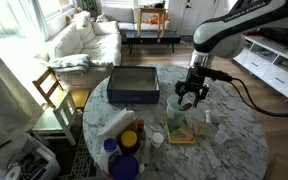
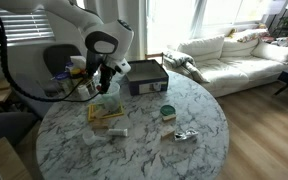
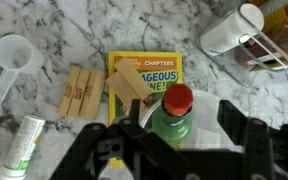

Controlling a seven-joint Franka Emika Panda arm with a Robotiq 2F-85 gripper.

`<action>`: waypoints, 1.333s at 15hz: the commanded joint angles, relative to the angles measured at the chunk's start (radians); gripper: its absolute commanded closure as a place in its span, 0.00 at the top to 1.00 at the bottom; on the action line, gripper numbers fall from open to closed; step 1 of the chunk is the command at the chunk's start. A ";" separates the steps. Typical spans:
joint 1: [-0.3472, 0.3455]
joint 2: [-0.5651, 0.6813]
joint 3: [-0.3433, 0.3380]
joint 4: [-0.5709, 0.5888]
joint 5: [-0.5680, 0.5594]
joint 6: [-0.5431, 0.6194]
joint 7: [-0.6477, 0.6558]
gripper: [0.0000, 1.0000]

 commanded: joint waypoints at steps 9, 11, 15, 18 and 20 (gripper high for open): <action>0.005 0.045 -0.005 0.037 0.011 -0.001 -0.006 0.15; 0.004 0.048 -0.005 0.045 0.013 -0.005 -0.003 0.06; 0.001 0.061 -0.002 0.073 0.027 -0.031 0.007 0.07; -0.001 0.066 -0.003 0.103 0.029 -0.067 0.020 0.07; 0.000 0.069 -0.008 0.128 0.012 -0.111 0.036 0.07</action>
